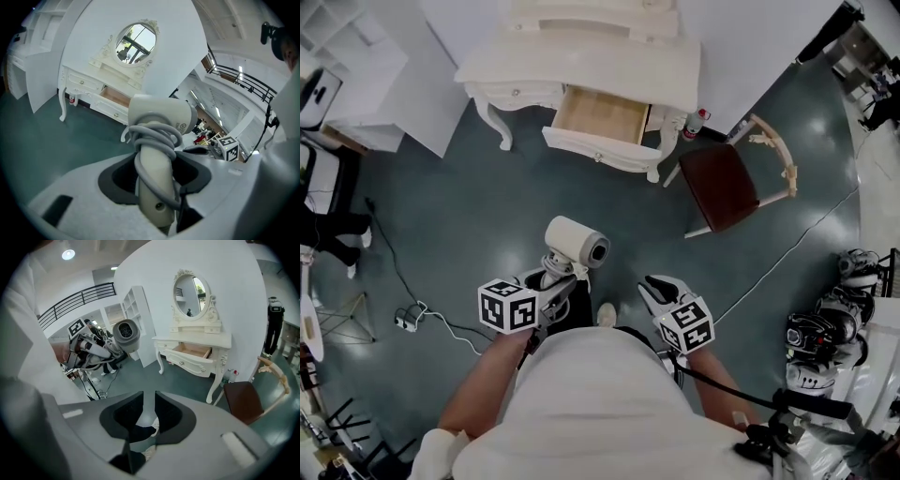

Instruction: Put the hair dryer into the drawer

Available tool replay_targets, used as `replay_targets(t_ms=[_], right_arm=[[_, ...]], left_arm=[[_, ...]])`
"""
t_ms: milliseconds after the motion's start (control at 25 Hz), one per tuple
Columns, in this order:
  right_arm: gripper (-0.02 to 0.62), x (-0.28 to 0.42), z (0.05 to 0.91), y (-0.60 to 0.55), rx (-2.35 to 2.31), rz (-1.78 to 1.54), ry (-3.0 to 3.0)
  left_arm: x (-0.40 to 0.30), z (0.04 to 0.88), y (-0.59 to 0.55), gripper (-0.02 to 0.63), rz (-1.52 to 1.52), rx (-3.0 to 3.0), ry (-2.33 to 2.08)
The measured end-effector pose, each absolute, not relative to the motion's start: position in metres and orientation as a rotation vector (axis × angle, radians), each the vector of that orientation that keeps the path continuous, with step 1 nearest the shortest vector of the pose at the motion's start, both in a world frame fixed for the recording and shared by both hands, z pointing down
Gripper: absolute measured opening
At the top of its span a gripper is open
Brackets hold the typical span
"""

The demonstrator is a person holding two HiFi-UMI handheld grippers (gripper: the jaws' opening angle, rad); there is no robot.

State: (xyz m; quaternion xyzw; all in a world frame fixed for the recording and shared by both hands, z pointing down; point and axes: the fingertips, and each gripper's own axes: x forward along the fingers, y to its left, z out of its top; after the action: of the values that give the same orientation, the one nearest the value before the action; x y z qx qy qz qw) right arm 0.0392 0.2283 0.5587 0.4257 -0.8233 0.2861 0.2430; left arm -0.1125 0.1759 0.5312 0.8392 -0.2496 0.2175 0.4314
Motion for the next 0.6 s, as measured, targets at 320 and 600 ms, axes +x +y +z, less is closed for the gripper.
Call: replay_targets(t_ms=[320, 600], right_arm=[[0.08, 0.054, 0.538, 0.133, 1.251, 0.77, -2.183], [0.078, 0.042, 0.527, 0.061, 1.292, 0.737, -2.161]], left_arm=[[-0.087, 0.527, 0.073, 0.207, 0.554, 2.142, -0.515], [-0.097, 0.53, 0.005, 0.207, 0.591, 2.183, -0.469]])
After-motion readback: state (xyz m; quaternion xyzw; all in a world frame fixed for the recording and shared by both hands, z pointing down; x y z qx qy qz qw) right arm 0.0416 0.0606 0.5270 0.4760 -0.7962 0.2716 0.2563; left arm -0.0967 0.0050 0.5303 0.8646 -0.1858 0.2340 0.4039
